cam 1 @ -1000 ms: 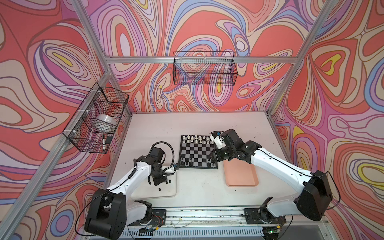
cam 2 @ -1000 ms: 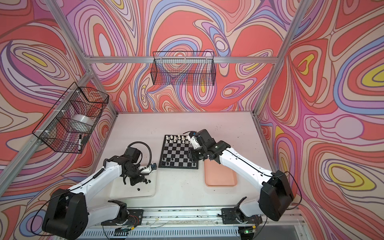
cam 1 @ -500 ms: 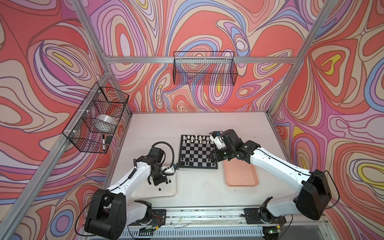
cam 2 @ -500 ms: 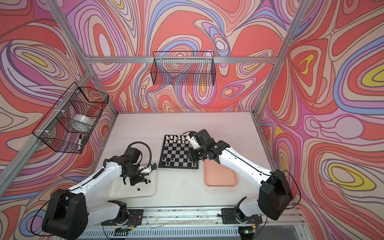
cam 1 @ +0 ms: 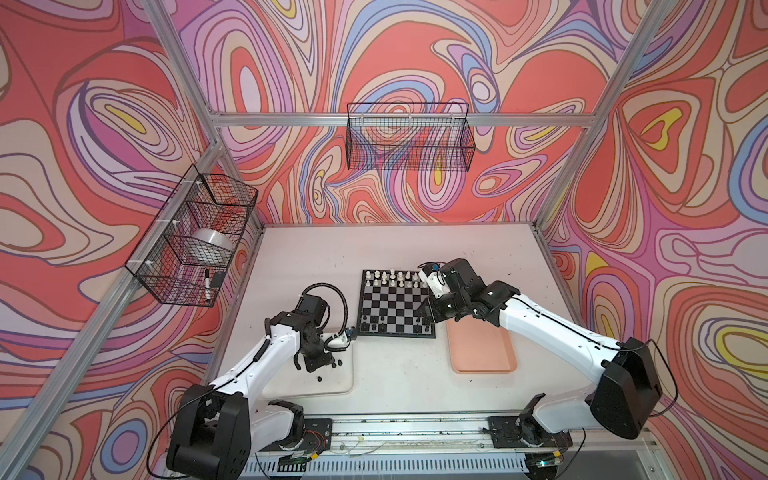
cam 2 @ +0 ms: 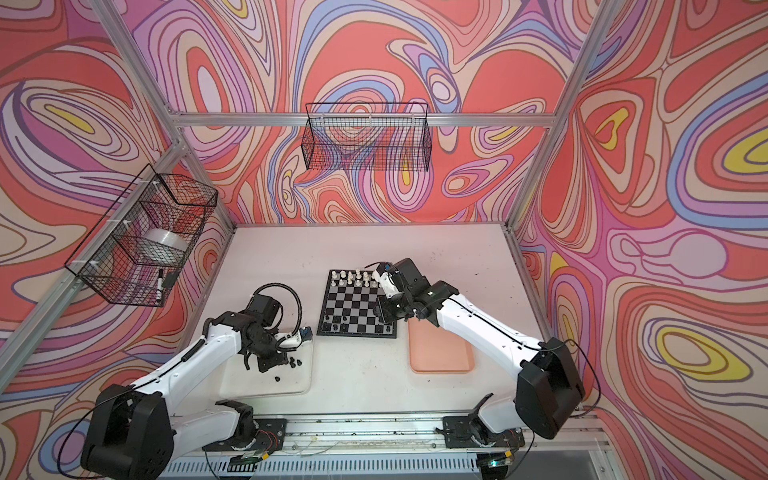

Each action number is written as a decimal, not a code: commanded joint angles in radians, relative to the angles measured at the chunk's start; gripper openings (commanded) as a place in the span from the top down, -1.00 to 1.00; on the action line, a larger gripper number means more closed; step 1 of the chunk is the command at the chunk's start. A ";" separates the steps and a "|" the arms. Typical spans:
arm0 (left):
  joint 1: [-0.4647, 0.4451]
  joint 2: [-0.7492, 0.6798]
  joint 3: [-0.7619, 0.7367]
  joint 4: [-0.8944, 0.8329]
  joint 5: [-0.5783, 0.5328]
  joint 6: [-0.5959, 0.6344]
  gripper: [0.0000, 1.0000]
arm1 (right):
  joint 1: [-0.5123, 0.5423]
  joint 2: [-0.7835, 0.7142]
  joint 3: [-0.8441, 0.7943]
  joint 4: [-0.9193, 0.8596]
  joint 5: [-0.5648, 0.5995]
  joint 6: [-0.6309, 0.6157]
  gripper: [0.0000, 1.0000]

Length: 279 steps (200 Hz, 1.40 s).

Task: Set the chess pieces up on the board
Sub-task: 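Lift the black piece out of the white tray with the left gripper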

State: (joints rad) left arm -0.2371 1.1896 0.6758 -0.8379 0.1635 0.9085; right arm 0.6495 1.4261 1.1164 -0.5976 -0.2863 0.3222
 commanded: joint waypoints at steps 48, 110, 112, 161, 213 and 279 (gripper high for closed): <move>-0.010 -0.043 0.070 -0.123 -0.026 0.007 0.91 | 0.004 0.014 0.010 0.015 -0.007 -0.020 0.66; -0.009 -0.044 0.162 -0.216 -0.023 0.009 0.91 | 0.003 0.014 0.015 0.011 -0.007 -0.029 0.66; -0.010 -0.044 0.166 -0.219 -0.021 0.009 0.91 | 0.003 0.013 0.014 0.011 -0.007 -0.028 0.66; -0.047 -0.015 0.286 -0.270 0.003 -0.020 0.91 | 0.004 0.002 0.008 0.003 0.000 -0.031 0.66; -0.159 0.086 0.412 -0.260 -0.009 -0.070 0.90 | 0.004 -0.035 -0.020 -0.030 0.028 -0.036 0.66; -0.303 0.294 0.605 -0.209 -0.007 -0.088 0.89 | 0.003 -0.133 -0.071 -0.108 0.089 0.002 0.66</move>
State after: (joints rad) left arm -0.5018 1.4269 1.2217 -1.0504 0.1406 0.8330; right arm 0.6495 1.3411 1.0649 -0.6601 -0.2352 0.3050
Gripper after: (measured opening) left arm 0.084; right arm 0.171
